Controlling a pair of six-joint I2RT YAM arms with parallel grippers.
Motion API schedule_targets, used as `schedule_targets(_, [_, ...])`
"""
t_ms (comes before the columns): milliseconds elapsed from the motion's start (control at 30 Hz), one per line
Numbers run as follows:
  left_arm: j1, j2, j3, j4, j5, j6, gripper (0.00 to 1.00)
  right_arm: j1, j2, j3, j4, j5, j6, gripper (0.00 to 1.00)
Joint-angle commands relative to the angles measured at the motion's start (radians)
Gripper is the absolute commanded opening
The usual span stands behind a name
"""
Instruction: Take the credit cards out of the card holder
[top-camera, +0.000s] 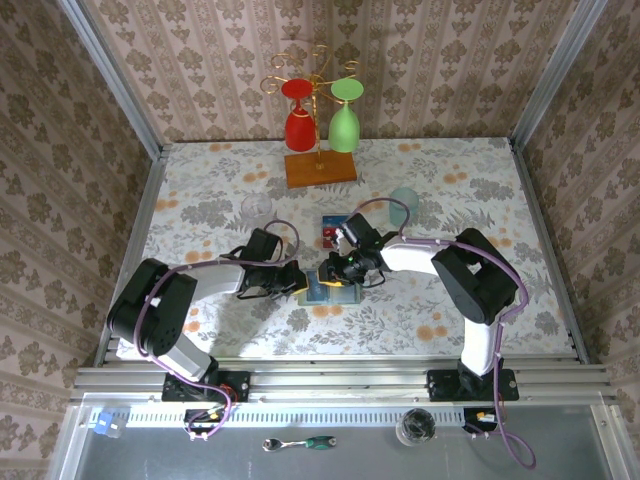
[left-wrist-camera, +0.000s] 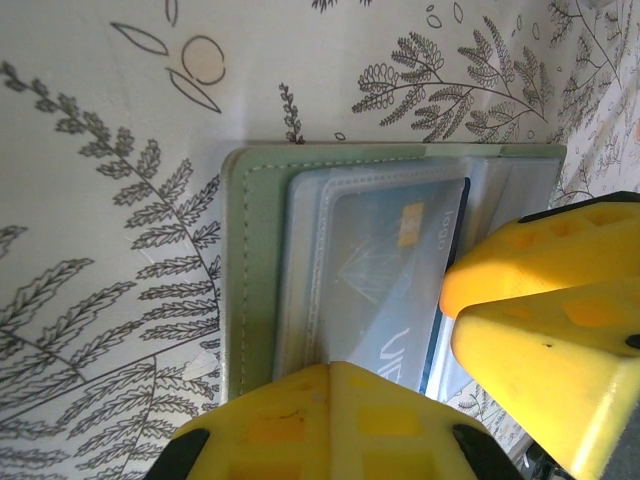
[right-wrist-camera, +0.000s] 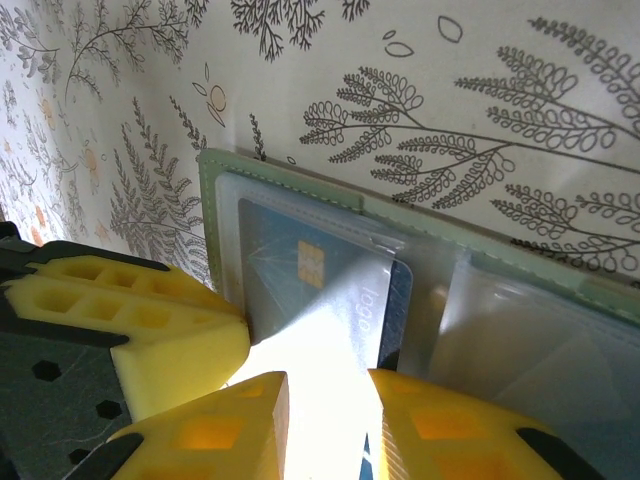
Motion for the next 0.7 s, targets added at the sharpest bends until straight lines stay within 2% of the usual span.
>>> schedule_targets(0, [0.005, 0.009, -0.020, -0.021, -0.010, 0.008, 0.00, 0.008, 0.027, 0.032, -0.057, 0.012, 0.013, 0.27])
schedule_targets(333, [0.007, -0.001, -0.023, -0.025, -0.011, 0.008, 0.00, 0.015, 0.027, 0.061, -0.148, 0.072, 0.008, 0.27])
schedule_targets(667, [0.007, -0.006, -0.025, -0.024, -0.007, 0.006, 0.00, 0.024, 0.047, 0.069, -0.113, 0.025, 0.023, 0.23])
